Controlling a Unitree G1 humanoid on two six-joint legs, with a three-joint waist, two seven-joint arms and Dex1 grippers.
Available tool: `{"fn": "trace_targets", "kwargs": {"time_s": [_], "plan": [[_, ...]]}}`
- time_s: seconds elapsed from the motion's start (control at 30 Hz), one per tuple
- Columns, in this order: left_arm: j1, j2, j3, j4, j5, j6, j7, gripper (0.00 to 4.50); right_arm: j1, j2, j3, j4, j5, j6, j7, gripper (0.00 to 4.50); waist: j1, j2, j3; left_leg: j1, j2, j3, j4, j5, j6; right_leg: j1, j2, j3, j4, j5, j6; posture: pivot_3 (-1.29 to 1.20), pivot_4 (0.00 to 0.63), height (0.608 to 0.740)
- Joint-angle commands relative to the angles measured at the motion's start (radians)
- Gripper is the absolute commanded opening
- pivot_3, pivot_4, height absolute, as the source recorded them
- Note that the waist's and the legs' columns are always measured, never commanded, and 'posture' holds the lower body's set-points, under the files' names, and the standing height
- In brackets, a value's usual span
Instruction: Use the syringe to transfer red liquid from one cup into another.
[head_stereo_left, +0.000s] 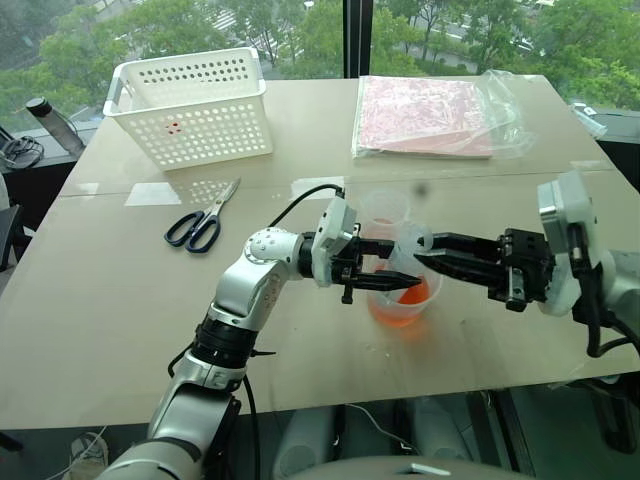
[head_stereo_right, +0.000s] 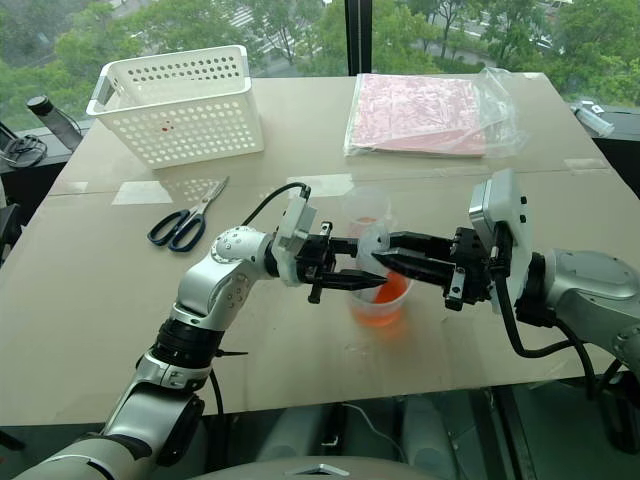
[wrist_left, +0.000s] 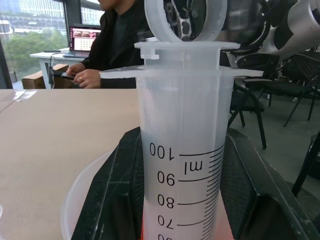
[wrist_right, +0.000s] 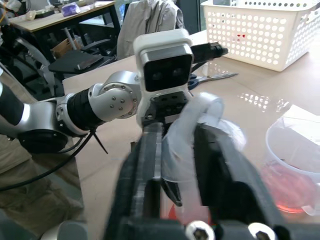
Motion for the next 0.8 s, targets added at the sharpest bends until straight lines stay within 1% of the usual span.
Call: {"fn": "trace_targets", "kwargs": {"time_s": [0.03,0.47,0.53,0.8], "plan": [[-0.004,-0.003,-0.012,-0.038,-0.019,0.006,-0.006,1.42,-0.011,0.015,-0.009,-0.029,0.006,-0.008,0.019,0.08,0.000,0.000,0.000,0.000,0.000,0.000,0.000,0.000,0.000,0.000,0.000,0.000,0.000,0.000,0.000,0.00,0.150,0.740],[0.003,0.019,-0.031,-0.020,0.002,0.007,-0.025,1.42,-0.082,0.057,-0.055,-0.006,0.039,-0.025,-0.013,0.08,0.000,0.000,0.000,0.000,0.000,0.000,0.000,-0.001,0.001,0.000,0.000,0.000,0.000,0.000,0.000,0.00,0.150,0.740],[0.004,0.021,-0.031,-0.022,-0.001,0.009,-0.025,1.42,-0.092,0.064,-0.064,-0.007,0.021,-0.032,-0.009,0.08,0.000,0.000,0.000,0.000,0.000,0.000,0.000,-0.001,0.001,0.000,0.000,0.000,0.000,0.000,0.000,0.00,0.150,0.740],[0.000,0.032,-0.039,-0.022,-0.004,0.022,-0.024,1.42,-0.088,0.068,-0.113,0.002,0.009,-0.040,0.002,0.08,0.000,0.000,0.000,0.000,0.000,0.000,0.000,-0.001,0.001,0.000,0.000,0.000,0.000,0.000,0.000,0.00,0.150,0.740]]}}
